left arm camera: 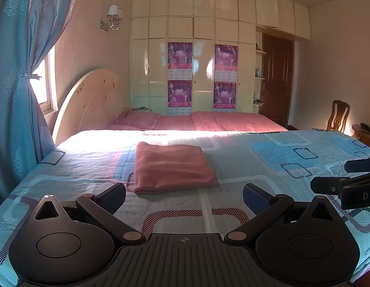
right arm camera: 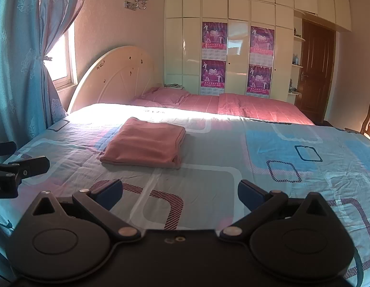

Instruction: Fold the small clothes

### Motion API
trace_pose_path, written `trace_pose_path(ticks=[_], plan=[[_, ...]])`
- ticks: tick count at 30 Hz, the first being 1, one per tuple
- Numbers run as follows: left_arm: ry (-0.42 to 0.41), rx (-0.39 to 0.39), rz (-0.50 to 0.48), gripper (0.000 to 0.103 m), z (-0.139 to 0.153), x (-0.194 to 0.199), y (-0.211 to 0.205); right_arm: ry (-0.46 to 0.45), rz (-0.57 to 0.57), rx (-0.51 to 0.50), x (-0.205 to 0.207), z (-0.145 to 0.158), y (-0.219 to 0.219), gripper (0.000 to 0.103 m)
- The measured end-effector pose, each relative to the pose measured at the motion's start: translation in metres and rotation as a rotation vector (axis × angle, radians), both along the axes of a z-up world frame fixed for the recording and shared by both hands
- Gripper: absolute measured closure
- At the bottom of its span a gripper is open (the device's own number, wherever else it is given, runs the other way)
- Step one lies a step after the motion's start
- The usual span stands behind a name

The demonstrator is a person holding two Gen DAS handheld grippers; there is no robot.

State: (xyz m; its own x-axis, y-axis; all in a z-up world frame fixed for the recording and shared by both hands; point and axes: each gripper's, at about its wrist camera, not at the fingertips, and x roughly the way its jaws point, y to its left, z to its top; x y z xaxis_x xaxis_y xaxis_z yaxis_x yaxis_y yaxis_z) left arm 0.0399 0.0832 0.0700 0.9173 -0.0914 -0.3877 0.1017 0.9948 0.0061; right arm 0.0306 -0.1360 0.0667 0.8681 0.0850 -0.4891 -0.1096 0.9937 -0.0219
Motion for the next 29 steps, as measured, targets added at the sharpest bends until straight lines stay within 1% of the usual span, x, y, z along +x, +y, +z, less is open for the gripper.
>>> trace_pose_path(ticks=[15, 27, 29], plan=[[0.000, -0.003, 0.006, 0.000, -0.002, 0.003, 0.003, -0.005, 0.009, -0.004, 0.004, 0.001, 0.002, 0.001], [-0.035, -0.008, 0.021, 0.000, -0.002, 0.003, 0.005, 0.002, 0.015, -0.007, 0.009, -0.001, 0.001, 0.001], [-0.024, -0.023, 0.018, 0.000, -0.002, 0.004, 0.006, 0.004, 0.017, -0.004, 0.011, -0.001, 0.001, 0.001]])
